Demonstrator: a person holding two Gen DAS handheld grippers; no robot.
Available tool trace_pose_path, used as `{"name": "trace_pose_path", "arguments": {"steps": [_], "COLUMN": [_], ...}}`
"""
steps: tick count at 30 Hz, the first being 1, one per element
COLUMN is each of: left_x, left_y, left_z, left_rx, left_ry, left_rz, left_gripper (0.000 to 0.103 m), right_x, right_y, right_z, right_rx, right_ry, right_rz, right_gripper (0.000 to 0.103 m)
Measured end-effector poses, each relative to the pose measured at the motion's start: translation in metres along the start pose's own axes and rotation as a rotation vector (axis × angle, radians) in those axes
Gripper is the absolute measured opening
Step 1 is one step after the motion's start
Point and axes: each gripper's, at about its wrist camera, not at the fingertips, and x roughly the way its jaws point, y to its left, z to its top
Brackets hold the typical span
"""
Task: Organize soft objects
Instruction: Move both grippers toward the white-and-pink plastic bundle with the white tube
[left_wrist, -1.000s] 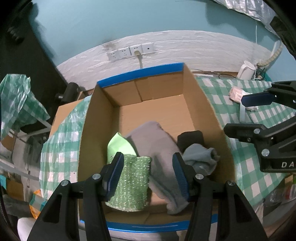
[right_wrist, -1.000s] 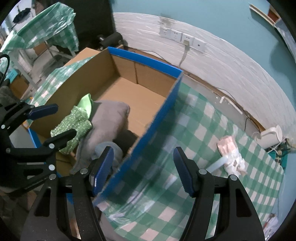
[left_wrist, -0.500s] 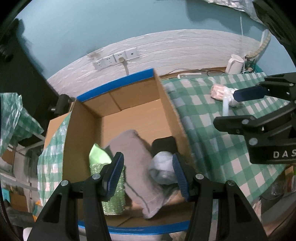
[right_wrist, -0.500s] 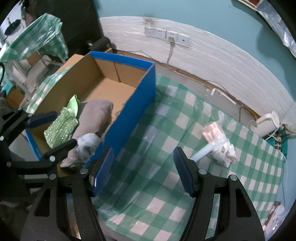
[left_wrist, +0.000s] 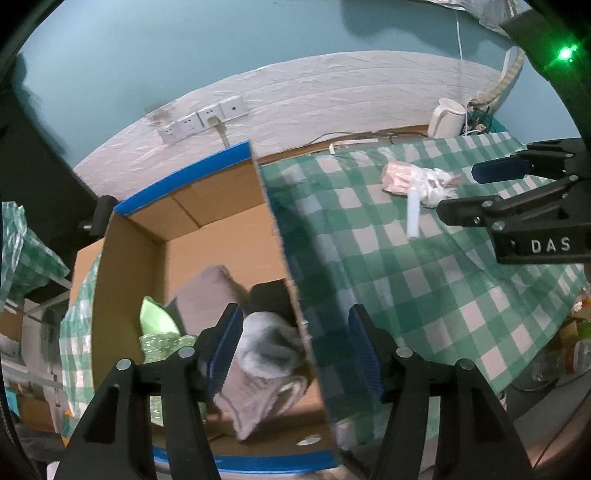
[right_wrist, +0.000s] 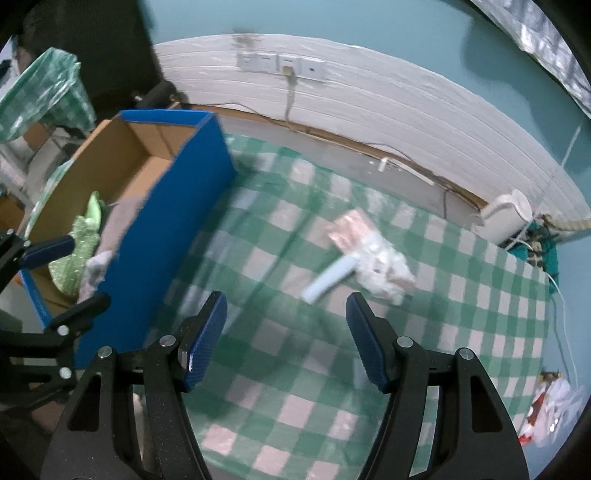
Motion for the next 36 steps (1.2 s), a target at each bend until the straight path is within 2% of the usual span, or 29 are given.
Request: {"name": "trace_pose_path", "arguments": {"steps": [12, 18, 21, 36], "left_x": [0.03, 0.048, 0.058, 0.114], "left_y": [-0.054, -0.07, -0.082, -0.11], "left_z": [0.025, 0.04, 0.049, 0.077], "left_rx": [0.056, 0.04, 0.046, 0.015], "left_ry": [0.039, 0.075, 0.084, 0.139], "left_rz": [-0.023, -0.051, -0.056, -0.104], "left_gripper": [0.061, 0.062, 0.066, 0.066], "right_x": [0.011, 0.026, 0.038, 0.094], "right_y": [-0.054, -0.064, -0.07, -0.098], "right_z": [-0.004, 0.002, 0.006, 0.014], "right_rx": [0.02, -0.059, -0.085, -0.097], "right_ry": [0.008, 0.024, 0.032, 0.042], "right_rz": [-0.055, -0.072, -0.083, -0.031], "right_gripper": [0.067, 0.067, 0.067, 0.067]}}
